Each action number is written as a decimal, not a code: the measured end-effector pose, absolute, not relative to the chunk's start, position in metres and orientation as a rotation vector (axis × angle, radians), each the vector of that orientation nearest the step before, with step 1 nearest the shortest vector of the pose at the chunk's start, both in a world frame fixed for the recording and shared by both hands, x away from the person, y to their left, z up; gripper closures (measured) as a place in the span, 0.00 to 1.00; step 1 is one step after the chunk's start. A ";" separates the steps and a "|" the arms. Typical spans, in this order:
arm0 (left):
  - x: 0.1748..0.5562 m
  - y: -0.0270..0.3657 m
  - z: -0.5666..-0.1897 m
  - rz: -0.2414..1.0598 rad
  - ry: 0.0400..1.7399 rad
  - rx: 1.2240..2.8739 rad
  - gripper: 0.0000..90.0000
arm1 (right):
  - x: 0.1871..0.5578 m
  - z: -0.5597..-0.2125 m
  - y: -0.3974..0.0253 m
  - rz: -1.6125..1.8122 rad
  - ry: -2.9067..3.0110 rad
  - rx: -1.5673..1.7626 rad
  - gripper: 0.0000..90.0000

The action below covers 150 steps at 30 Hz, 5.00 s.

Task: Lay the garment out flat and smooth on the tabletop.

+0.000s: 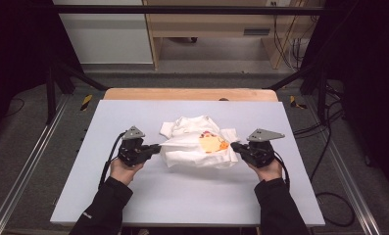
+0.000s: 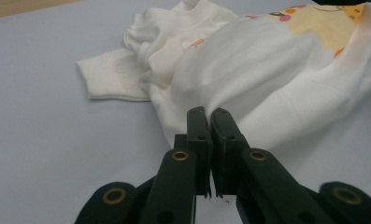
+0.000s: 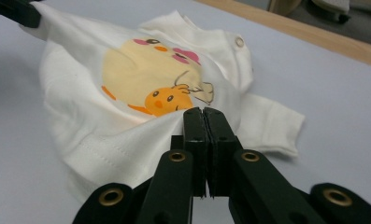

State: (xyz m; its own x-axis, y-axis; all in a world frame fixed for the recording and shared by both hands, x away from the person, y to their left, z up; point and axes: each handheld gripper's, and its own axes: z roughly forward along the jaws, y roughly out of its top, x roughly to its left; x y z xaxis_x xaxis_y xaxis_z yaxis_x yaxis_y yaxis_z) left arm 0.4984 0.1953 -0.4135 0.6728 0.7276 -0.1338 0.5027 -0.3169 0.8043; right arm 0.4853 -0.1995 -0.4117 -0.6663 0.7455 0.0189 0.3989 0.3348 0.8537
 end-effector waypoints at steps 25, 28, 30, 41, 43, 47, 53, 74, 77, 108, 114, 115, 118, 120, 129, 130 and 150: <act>0.479 0.210 -0.449 0.449 1.052 1.934 0.37 | 0.468 -0.449 -0.214 1.270 2.124 1.224 0.30; 0.486 0.206 -0.463 0.394 1.082 1.963 0.40 | 0.463 -0.461 -0.211 1.239 2.149 1.248 0.29; 0.489 0.204 -0.466 0.396 1.087 1.976 0.41 | 0.466 -0.467 -0.206 1.212 2.184 1.261 0.31; 0.500 0.196 -0.481 0.323 1.104 1.935 0.72 | 0.469 -0.482 -0.186 1.110 2.295 1.199 0.62; 0.500 0.196 -0.481 0.334 1.107 1.930 0.83 | 0.469 -0.483 -0.185 1.091 2.307 1.191 0.68; 0.496 0.197 -0.476 0.349 1.074 1.924 0.97 | 0.469 -0.485 -0.183 1.071 2.307 1.182 0.84; 0.489 0.199 -0.465 0.348 1.045 1.897 0.98 | 0.468 -0.483 -0.183 1.056 2.307 1.166 0.98; 0.473 0.201 -0.459 0.430 1.075 1.949 0.54 | 0.459 -0.469 -0.202 1.062 2.251 1.220 0.73; 0.467 0.204 -0.458 0.435 1.049 1.937 0.45 | 0.457 -0.467 -0.204 1.106 2.225 1.224 0.67; 0.407 0.225 -0.428 0.249 0.996 1.918 0.96 | 0.409 -0.434 -0.205 1.308 2.252 1.071 0.95; 0.389 0.225 -0.445 0.213 1.019 2.020 0.74 | 0.381 -0.455 -0.220 1.267 2.319 1.161 0.81; 0.391 0.226 -0.446 0.228 1.037 2.017 0.67 | 0.383 -0.461 -0.223 1.250 2.319 1.200 0.76; 0.395 0.233 -0.442 0.271 1.047 1.964 0.54 | 0.389 -0.464 -0.228 1.265 2.287 1.234 0.65; 0.399 0.239 -0.438 0.342 1.026 1.925 0.38 | 0.395 -0.460 -0.230 1.320 2.228 1.195 0.51; 0.425 0.237 -0.436 0.418 0.974 1.869 0.19 | 0.418 -0.460 -0.225 1.392 2.175 1.171 0.25; 0.427 0.235 -0.435 0.426 0.974 1.865 0.18 | 0.423 -0.460 -0.224 1.390 2.161 1.180 0.22; 0.482 0.211 -0.431 0.427 0.950 1.781 0.02 | 0.480 -0.443 -0.197 1.399 2.010 1.200 0.16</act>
